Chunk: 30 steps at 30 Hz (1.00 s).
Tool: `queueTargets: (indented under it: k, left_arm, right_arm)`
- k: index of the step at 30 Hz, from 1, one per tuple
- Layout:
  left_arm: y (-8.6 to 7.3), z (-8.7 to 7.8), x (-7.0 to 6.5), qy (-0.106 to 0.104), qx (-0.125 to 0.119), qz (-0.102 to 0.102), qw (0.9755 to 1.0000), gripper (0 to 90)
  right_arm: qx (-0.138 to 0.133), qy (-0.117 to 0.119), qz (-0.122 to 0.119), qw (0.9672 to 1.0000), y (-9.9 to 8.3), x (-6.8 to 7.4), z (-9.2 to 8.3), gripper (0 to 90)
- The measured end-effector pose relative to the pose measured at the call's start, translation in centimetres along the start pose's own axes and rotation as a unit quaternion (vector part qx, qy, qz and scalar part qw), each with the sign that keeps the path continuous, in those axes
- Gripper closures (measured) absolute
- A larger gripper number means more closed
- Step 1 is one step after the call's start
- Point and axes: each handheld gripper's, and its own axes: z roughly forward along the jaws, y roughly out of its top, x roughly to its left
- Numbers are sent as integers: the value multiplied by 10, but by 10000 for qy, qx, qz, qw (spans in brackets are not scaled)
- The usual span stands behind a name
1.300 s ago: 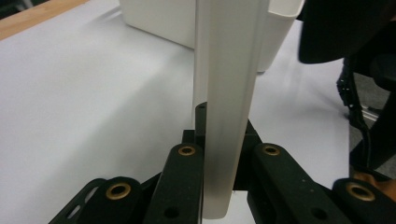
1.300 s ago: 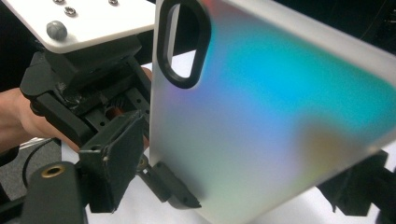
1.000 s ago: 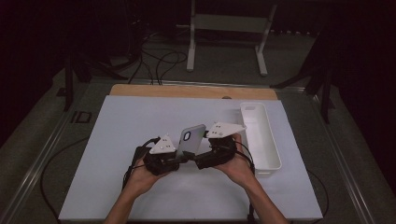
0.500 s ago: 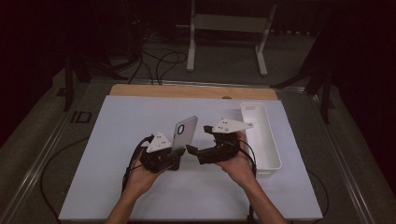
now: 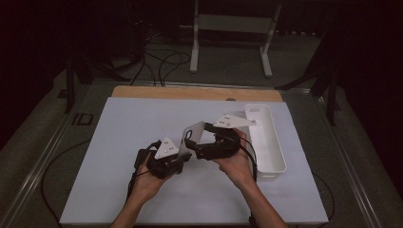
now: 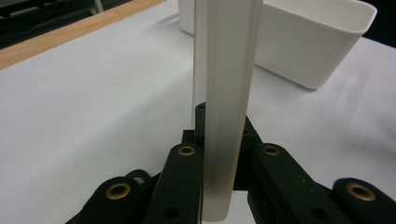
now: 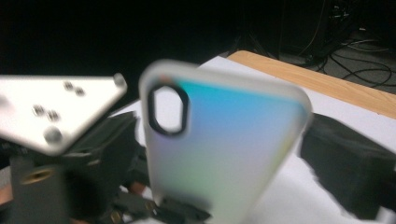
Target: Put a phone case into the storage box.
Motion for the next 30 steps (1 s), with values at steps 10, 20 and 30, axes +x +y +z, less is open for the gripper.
queueTargets:
  k: [10, 20, 30]
  left_arm:
    - [-2, 5, -7, 21, -122, -117, 9999, 858]
    - [-1, 6, -10, 26, -171, -189, 9997, 857]
    - [0, 4, -10, 11, -173, -110, 9998, 578]
  right_arm:
    - [-91, -156, 137, 9997, 0, 3, 4, 148]
    - [-113, -241, 135, 9996, -3, 6, 7, 162]
    - [-169, -253, -36, 9995, -3, 13, 9, 168]
